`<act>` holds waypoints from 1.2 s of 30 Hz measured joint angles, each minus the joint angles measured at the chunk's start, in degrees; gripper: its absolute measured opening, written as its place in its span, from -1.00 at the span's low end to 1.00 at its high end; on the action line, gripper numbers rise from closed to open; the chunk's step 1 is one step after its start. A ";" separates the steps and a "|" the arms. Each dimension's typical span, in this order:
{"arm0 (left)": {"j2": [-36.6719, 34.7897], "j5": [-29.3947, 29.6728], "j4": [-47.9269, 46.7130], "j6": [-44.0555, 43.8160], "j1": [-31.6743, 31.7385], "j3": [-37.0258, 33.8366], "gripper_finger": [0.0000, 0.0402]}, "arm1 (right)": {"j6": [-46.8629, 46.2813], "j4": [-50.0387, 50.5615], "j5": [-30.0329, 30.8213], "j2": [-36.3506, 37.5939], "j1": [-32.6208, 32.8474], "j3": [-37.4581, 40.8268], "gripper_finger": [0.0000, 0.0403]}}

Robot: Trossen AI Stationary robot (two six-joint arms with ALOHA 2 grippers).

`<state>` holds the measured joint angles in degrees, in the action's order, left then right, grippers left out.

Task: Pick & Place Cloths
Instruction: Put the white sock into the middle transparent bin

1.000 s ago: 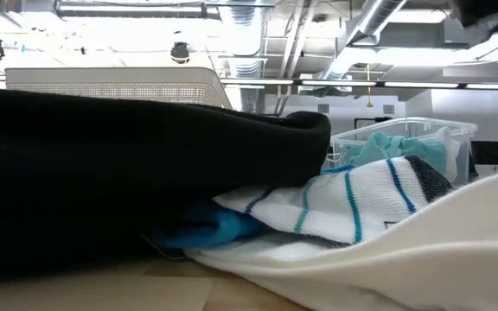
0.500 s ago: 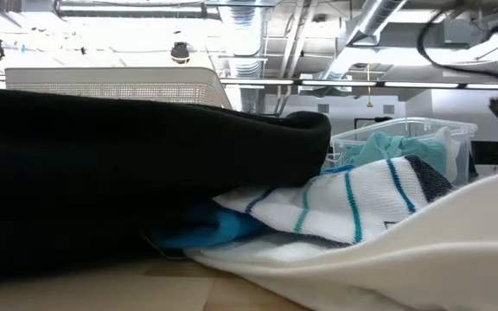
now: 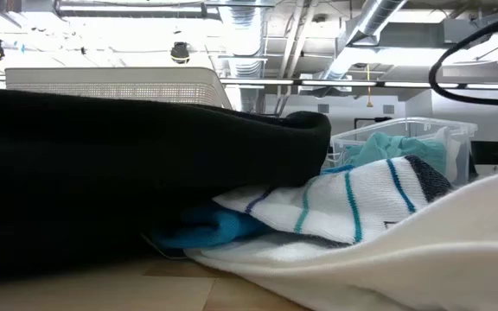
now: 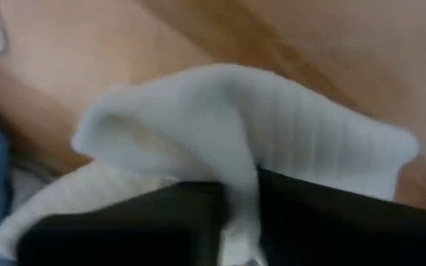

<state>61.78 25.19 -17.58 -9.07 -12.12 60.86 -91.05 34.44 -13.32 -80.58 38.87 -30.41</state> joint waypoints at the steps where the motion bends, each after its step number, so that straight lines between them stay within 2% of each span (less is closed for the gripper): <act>1: 0.00 0.00 0.00 0.03 0.00 0.00 -0.51 | 0.18 -0.23 0.08 0.54 -0.28 0.19 -0.87; 4: 0.00 0.00 -0.01 0.08 0.00 0.00 -0.51 | 1.04 0.30 1.90 2.91 -1.66 -0.19 -0.92; 10: 0.00 0.02 0.02 0.12 0.04 0.00 -0.51 | 7.57 1.71 12.45 9.49 -8.14 -7.02 -0.98; 15: 0.00 0.02 0.03 0.08 0.04 0.00 -0.51 | 21.49 3.56 23.09 14.40 -19.33 -16.55 -0.98; 20: 0.00 0.01 0.02 0.03 0.04 0.00 -0.51 | 40.29 4.40 26.29 16.05 -34.48 -27.64 -0.99; 25: 0.00 0.00 0.00 -0.15 0.04 0.00 -0.51 | 56.07 4.28 26.29 12.34 -49.88 -39.35 -0.99; 29: 0.00 0.00 0.02 -0.18 0.04 0.00 -0.51 | 65.16 4.29 25.85 6.48 -59.03 -48.55 -1.00; 33: 0.00 0.00 0.00 -0.19 0.04 0.00 -0.51 | 70.19 4.99 25.60 -0.69 -64.41 -54.59 -1.00; 36: 0.00 0.00 0.00 -0.19 0.04 0.00 -0.51 | 71.71 5.39 25.21 -6.04 -65.81 -55.56 -1.00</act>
<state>61.78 25.19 -17.58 -9.26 -12.08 60.86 -19.34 39.84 11.89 -86.62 -26.94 -85.97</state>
